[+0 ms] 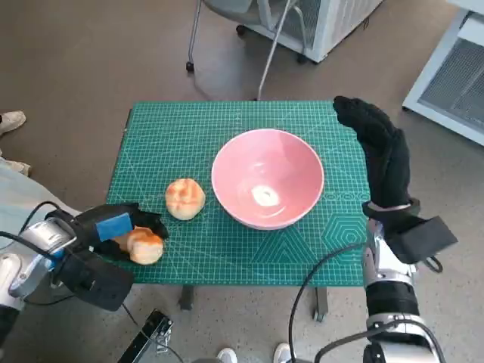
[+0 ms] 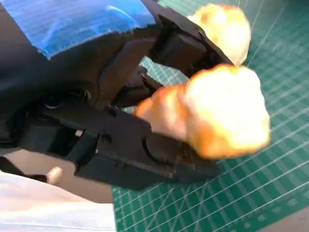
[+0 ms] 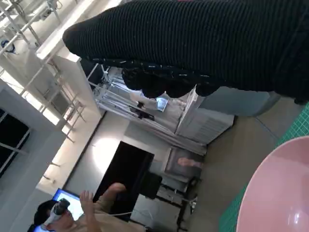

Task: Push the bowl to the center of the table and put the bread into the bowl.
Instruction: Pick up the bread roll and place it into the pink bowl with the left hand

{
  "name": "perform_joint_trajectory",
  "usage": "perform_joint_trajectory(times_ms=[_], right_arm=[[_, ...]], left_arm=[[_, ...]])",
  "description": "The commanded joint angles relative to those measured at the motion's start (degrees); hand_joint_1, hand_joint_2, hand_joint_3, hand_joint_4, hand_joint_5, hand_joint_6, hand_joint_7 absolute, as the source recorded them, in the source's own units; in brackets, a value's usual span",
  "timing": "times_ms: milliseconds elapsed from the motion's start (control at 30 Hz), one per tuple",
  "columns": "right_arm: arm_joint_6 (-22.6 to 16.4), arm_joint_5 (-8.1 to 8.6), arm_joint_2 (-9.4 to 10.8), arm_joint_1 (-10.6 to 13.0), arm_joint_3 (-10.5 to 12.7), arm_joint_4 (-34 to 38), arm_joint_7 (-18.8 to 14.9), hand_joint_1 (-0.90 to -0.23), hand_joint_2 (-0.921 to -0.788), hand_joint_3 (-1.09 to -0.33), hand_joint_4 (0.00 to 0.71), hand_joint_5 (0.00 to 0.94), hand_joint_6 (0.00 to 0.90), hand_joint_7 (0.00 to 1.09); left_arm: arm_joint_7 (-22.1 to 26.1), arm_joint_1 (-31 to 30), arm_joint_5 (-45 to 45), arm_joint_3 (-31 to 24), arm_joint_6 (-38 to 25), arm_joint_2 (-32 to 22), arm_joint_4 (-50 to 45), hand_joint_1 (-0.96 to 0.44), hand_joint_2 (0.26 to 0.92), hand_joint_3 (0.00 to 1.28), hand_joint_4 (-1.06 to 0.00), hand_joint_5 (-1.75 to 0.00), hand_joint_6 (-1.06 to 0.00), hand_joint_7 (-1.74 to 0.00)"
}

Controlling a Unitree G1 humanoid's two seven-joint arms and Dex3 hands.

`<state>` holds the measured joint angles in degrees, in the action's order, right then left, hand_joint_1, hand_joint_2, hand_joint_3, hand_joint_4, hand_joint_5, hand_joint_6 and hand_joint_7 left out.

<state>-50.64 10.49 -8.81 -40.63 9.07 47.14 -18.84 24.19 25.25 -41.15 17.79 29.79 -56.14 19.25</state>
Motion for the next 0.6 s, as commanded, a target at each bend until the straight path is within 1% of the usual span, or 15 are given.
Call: perform_joint_trajectory(times_ms=[33, 133, 300, 433, 533, 600], right_arm=[[1.03, 0.85, 0.00, 1.53, 0.33, 0.24, -0.94, -0.559, -0.921, -0.775, 0.370, 0.012, 0.022, 0.80], [1.17, 1.22, -0.12, 1.41, 0.42, 0.43, -1.34, -0.558, -0.921, -0.775, 0.370, 0.012, 0.022, 0.80], [1.40, 1.19, -0.11, 1.19, 0.52, 0.55, -1.42, -0.559, -0.921, -0.773, 0.370, 0.012, 0.027, 0.80], [1.40, 0.89, -0.13, 1.09, 0.53, 0.57, -1.22, -0.559, -0.921, -0.771, 0.370, 0.011, 0.030, 0.80], [1.30, 0.51, -0.20, 0.92, 0.52, 0.75, -0.94, -0.558, -0.921, -0.771, 0.370, 0.011, 0.031, 0.80], [1.36, 0.61, -0.17, 0.80, 0.55, 0.88, -1.06, -0.557, -0.921, -0.772, 0.370, 0.011, 0.031, 0.80]], left_arm=[[2.99, 1.93, 6.24, -4.52, -0.36, -1.42, -4.10, 0.00, 0.920, 0.10, -0.51, -1.37, -0.75, -1.01], [4.40, 3.13, 10.89, -8.47, -1.09, -1.95, -7.15, 0.00, 0.920, 0.07, -0.54, -1.33, -0.79, -0.98], [4.75, 5.63, 16.96, -14.69, -2.32, -1.87, -12.22, 0.00, 0.918, 0.03, -0.59, -1.28, -0.83, -0.94], [4.81, 8.38, 19.86, -17.05, -3.85, -0.53, -15.19, 0.00, 0.919, 0.02, -0.61, -1.28, -0.82, -0.92], [4.12, 10.81, 20.40, -17.74, -5.31, 0.97, -17.36, 0.00, 0.920, 0.04, -0.59, -1.29, -0.80, -0.95], [3.40, 12.31, 19.63, -17.63, -6.58, 2.16, -19.00, 0.00, 0.920, 0.05, -0.57, -1.31, -0.79, -0.97]])
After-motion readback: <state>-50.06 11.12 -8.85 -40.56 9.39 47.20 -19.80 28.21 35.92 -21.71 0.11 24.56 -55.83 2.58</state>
